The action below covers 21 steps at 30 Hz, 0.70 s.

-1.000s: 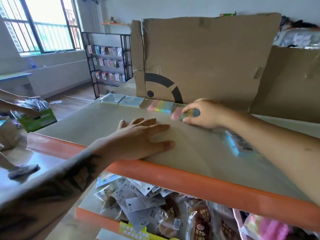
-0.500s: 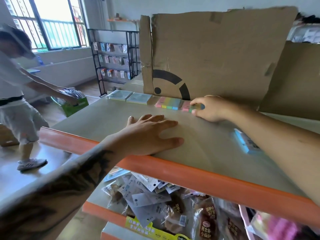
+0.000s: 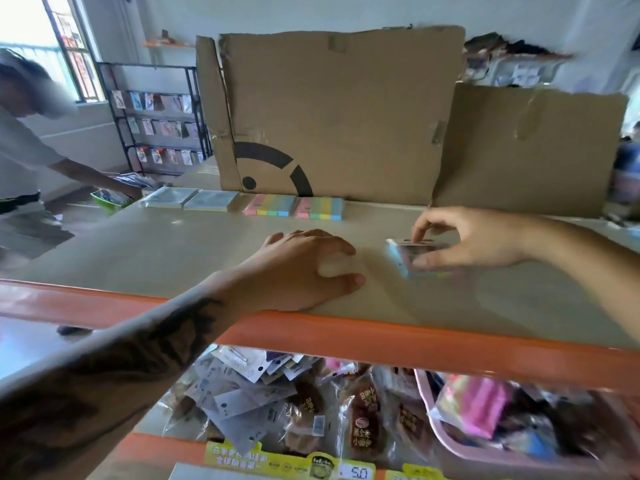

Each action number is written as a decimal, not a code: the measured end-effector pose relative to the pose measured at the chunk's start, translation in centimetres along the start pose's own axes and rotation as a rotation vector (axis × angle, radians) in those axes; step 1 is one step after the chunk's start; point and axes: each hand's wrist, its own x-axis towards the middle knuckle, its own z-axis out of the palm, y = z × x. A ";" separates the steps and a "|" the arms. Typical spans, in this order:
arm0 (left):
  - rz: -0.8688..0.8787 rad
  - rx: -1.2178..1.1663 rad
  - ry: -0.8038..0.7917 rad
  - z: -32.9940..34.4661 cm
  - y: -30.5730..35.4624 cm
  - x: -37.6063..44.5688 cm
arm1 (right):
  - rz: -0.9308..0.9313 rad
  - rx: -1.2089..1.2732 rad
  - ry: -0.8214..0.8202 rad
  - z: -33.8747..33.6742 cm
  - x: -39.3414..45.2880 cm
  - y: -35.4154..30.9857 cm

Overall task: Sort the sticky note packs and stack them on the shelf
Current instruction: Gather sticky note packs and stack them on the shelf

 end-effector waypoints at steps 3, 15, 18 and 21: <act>0.048 -0.059 0.026 0.4 2.7 0.8 | -0.003 0.086 -0.053 0.2 -1.9 1.0; 0.147 -0.382 0.186 1.9 4.7 2.8 | -0.094 0.621 0.161 0.9 -4.8 -0.1; 0.110 -0.511 0.179 1.8 4.3 3.1 | -0.091 0.665 0.211 0.9 -4.8 -0.7; 0.118 -0.546 0.160 1.8 4.5 3.0 | -0.126 0.499 0.233 1.0 -4.7 -0.9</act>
